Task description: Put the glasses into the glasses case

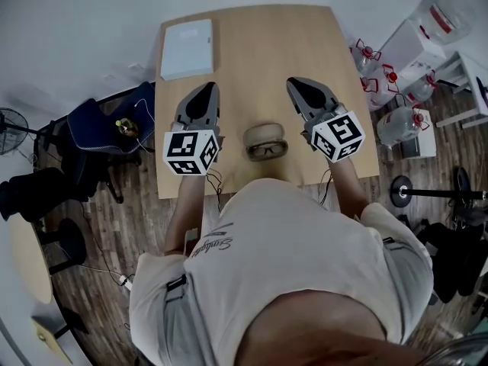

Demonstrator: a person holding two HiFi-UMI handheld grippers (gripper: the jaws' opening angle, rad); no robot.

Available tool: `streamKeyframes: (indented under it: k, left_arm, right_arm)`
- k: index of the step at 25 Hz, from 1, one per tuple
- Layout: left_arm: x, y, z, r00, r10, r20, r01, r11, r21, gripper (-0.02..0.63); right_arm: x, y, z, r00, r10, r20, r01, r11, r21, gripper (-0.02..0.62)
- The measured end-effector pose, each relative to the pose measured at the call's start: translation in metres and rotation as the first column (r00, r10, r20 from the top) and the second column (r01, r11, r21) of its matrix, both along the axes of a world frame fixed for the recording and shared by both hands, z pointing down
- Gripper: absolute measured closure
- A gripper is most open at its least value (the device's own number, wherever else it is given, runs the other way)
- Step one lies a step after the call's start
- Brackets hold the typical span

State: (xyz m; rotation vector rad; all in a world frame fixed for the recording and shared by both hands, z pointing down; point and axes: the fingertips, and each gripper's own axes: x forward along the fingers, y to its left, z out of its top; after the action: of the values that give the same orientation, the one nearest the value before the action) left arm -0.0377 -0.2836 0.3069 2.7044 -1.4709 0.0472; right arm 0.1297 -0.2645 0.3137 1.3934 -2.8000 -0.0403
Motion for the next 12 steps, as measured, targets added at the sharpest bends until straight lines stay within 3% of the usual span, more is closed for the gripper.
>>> streamKeyframes:
  k: [12]
  left_arm:
    - [-0.007, -0.007, 0.024, 1.0, -0.025, -0.019, 0.024, 0.999, -0.044, 0.589]
  right_arm:
    - [-0.009, -0.002, 0.012, 0.999, -0.018, -0.033, 0.018, 1.0, 0.002, 0.6]
